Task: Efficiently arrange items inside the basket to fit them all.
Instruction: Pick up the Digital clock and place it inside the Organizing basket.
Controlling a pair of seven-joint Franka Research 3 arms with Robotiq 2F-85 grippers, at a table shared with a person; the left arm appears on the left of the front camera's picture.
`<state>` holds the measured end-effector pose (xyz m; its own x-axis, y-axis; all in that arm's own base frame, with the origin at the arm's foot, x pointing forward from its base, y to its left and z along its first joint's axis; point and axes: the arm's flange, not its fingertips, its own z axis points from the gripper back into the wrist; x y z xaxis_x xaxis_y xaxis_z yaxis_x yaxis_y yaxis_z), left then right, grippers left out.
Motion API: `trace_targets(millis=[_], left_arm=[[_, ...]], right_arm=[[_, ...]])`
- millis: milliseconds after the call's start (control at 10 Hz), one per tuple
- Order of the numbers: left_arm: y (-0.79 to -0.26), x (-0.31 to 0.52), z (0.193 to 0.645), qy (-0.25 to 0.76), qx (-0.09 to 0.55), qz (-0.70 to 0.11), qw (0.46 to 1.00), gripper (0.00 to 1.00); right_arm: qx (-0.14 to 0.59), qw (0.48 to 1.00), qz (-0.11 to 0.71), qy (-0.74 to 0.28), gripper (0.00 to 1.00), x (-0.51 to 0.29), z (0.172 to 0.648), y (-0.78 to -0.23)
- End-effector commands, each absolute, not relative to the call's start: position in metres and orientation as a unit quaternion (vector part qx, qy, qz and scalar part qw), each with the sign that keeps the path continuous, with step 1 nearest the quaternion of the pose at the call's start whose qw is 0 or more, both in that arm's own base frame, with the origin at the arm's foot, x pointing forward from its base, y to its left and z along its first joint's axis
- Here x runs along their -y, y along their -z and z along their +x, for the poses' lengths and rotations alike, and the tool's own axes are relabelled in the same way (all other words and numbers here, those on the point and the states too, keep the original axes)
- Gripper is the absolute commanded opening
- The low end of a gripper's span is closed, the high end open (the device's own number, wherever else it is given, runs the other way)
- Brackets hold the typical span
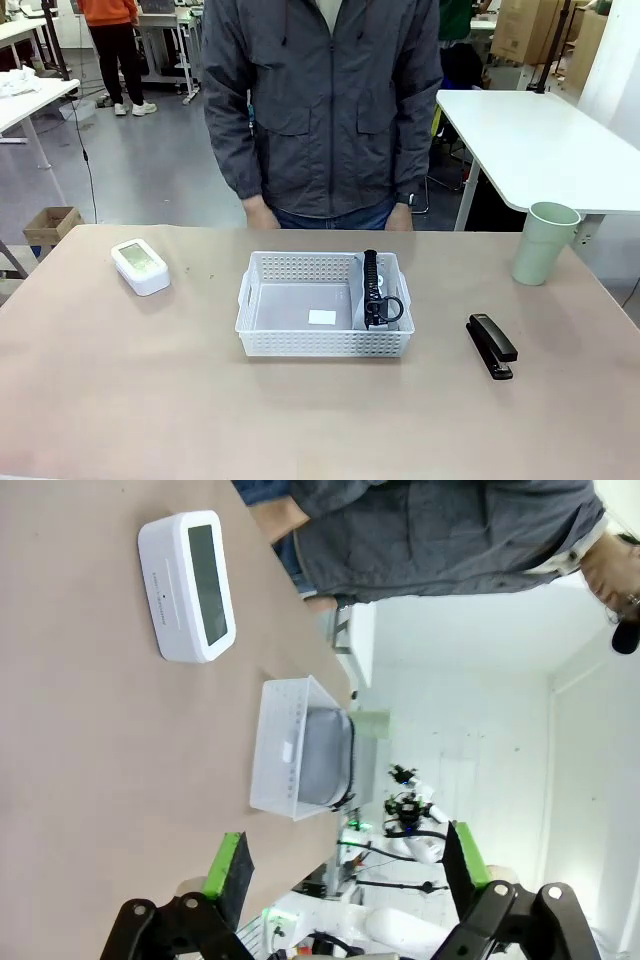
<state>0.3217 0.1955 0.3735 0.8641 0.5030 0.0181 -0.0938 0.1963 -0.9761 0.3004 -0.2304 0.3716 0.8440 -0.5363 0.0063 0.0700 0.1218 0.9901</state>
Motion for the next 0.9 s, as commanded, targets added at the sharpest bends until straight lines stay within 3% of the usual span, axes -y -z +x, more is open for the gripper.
trace_targets(millis=[0,400,800], left_arm=[[-0.402,-0.167,0.34,-0.161,0.143,-0.529,0.821,1.0],[-0.456,-0.088,0.409,-0.108,0.109,-0.297,0.942,1.0],[-0.463,0.014,0.464,0.005,0.182,-0.125,0.975,1.0]], right_arm=[[0.19,0.73,0.627,0.194,1.0,0.231,0.298,-0.373],[0.19,0.73,0.627,0.194,1.0,0.231,0.298,-0.373],[0.19,0.73,0.627,0.194,1.0,0.231,0.298,-0.373]])
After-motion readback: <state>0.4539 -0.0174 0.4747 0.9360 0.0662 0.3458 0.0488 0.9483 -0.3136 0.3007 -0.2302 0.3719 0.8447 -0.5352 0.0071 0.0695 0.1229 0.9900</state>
